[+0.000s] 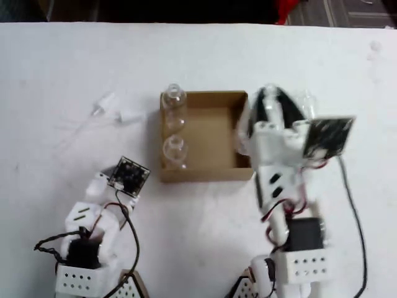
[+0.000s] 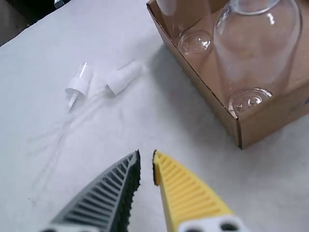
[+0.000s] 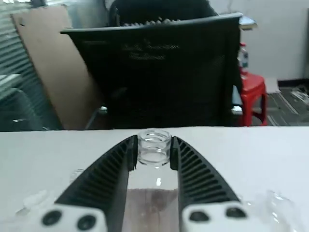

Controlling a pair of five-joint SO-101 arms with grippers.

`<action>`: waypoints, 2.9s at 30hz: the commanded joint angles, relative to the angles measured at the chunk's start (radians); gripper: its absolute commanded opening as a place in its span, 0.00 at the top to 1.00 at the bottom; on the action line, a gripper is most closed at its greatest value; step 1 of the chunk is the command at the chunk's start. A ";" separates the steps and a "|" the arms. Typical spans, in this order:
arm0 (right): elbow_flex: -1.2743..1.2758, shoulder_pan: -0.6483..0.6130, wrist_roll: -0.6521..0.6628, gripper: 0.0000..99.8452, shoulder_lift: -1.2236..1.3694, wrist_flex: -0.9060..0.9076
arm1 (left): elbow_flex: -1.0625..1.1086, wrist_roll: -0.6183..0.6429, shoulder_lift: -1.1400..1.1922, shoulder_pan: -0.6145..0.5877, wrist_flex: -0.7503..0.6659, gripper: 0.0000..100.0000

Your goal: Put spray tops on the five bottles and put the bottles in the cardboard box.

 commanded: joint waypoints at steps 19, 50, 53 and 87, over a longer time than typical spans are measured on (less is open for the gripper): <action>0.060 -0.223 0.261 0.98 0.739 -0.854 | -0.002 -0.014 -0.013 0.005 0.006 0.95; 0.157 -0.229 0.144 0.98 1.234 -1.438 | -0.002 -0.015 -0.013 0.007 0.006 0.94; 0.153 -0.229 0.144 0.98 1.237 -1.438 | -0.002 -0.015 -0.013 0.007 0.006 0.94; 0.173 -0.229 0.146 0.98 1.239 -1.429 | -0.002 -0.015 -0.013 0.005 0.006 0.95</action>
